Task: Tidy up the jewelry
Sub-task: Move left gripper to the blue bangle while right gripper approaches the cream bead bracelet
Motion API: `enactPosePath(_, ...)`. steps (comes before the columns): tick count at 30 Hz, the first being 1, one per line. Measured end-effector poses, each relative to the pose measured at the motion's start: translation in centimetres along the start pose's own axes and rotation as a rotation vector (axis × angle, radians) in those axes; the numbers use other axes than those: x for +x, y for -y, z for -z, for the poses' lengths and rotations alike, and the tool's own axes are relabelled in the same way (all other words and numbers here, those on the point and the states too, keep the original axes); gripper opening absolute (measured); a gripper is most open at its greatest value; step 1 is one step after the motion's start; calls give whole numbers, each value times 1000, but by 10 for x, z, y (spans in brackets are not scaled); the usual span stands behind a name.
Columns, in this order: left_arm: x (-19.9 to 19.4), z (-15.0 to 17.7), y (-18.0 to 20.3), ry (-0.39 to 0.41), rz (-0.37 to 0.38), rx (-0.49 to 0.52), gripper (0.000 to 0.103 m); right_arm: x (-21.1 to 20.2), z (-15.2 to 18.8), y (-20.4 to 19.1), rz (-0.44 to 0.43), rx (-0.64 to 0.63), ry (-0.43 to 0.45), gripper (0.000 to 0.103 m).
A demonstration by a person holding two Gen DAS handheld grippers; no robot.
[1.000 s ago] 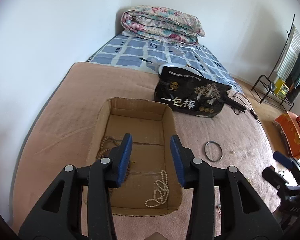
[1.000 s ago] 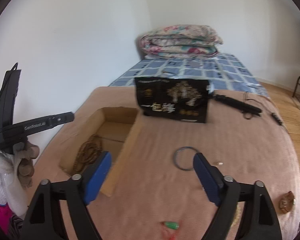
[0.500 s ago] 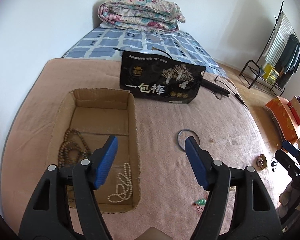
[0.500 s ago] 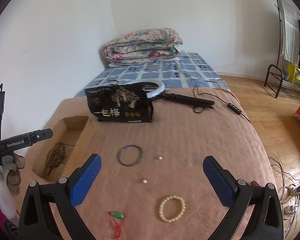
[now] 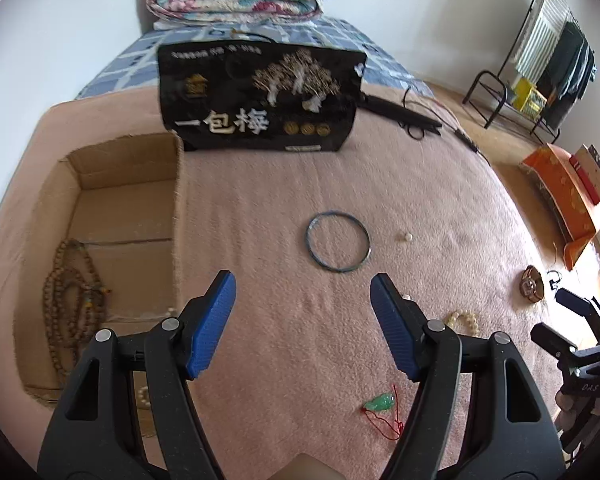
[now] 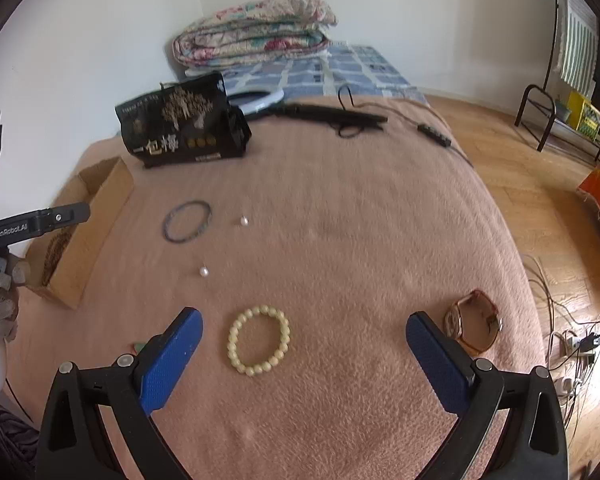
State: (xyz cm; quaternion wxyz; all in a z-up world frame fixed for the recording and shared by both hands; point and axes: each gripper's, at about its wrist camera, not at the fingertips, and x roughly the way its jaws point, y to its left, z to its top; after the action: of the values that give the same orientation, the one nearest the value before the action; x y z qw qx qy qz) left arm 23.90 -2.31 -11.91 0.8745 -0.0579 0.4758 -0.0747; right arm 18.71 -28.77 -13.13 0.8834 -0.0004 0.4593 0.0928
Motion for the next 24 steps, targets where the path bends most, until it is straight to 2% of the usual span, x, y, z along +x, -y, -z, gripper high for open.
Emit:
enactPosePath(15, 80, -5, 26, -77, 17, -6, 72, 42, 22, -24, -61, -146, -84, 103)
enactPosePath(24, 110, -10, 42, -101, -7, 45, 72, 58, 20, -20, -79, -142, -90, 103)
